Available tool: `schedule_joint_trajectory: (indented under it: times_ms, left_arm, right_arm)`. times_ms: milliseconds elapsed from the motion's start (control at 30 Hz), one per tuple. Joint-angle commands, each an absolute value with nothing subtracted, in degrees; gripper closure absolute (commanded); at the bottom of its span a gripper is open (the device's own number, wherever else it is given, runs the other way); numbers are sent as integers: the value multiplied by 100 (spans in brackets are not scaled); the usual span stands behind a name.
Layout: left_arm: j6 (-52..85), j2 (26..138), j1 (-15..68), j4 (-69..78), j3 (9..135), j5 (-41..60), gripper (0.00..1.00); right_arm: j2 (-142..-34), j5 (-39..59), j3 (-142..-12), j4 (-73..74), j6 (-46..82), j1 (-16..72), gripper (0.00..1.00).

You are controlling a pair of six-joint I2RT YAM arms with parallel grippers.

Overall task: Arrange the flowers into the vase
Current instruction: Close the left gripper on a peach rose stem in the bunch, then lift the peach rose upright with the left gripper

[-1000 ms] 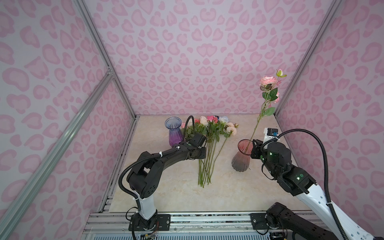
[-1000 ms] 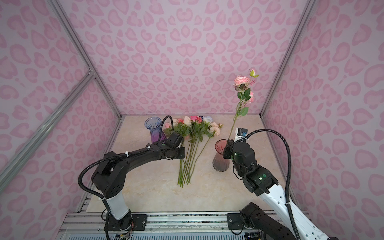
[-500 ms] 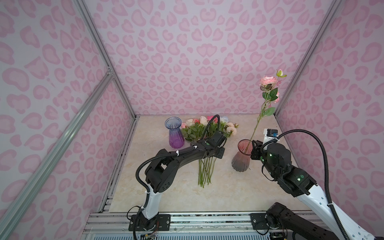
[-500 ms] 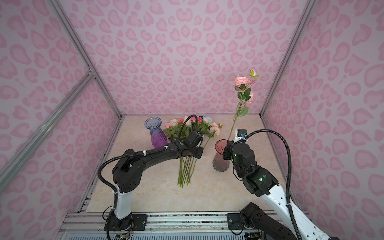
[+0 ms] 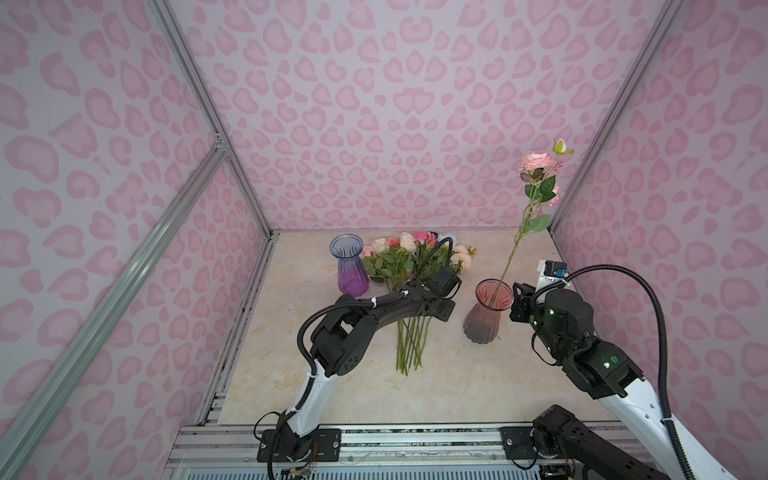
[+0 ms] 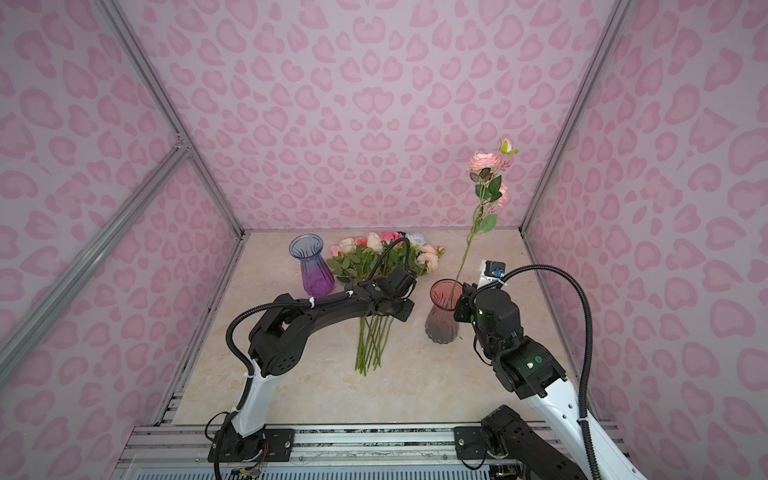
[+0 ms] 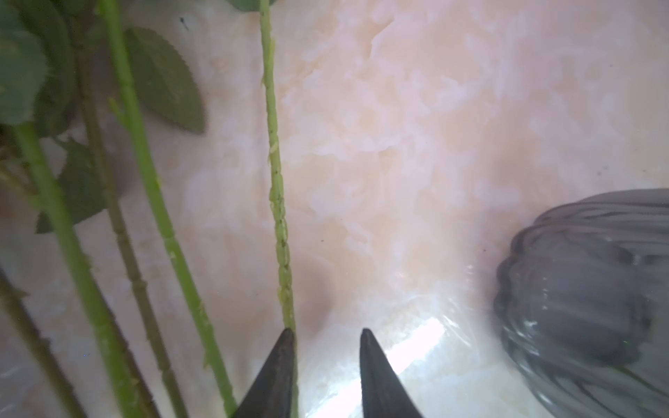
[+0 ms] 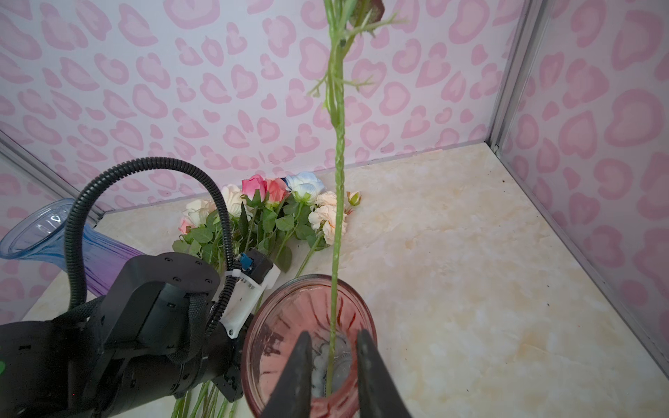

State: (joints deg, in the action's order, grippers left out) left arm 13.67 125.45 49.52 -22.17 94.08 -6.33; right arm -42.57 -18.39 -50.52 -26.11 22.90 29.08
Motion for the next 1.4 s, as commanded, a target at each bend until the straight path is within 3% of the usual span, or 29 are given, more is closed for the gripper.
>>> schedule_joint_trajectory:
  times_ms: [0,200,267,600,767,900,967,1167,1233,1367]
  left_arm:
    - [1268,12466,5044,-2126,9348,-1065,67]
    - [1268,12077,5109,-1907,9165,-1043,65]
    - [1170,12156,5106,-1946,9237,-1178,60]
    - [1158,12674,5107,-2105,9368,-1048,63]
    - [1139,12624,5106,-2110,9320,-1000,88]
    - [1059,12570,5106,-2117,9323,-991,90]
    - [1055,12590,5107,-2128,9304,-994,90]
    - [1064,12620,5106,-2153,9271,-876,69]
    - [1055,12629,5102,-2167,9270,-855,68]
    - [1074,12615,5108,-2154,9245,-866,89]
  right_arm:
    - [-4245,-1772,-5004,-2588,2267,2864,76]
    - [-4276,-1723,-4983,-2549,2291,2823,76]
    - [-4283,-1714,-4975,-2535,2302,2819,76]
    - [-4206,-1740,-5036,-2628,2300,2799,76]
    - [-4194,-1705,-5081,-2643,2320,2795,76]
    - [-4181,-1708,-5122,-2663,2327,2798,76]
    - [-4161,-1697,-5129,-2677,2328,2796,76]
    - [-4153,-1705,-5150,-2692,2331,2794,75]
    - [-4152,-1705,-5159,-2684,2334,2792,75]
    - [-4123,-1714,-5189,-2689,2334,2801,75]
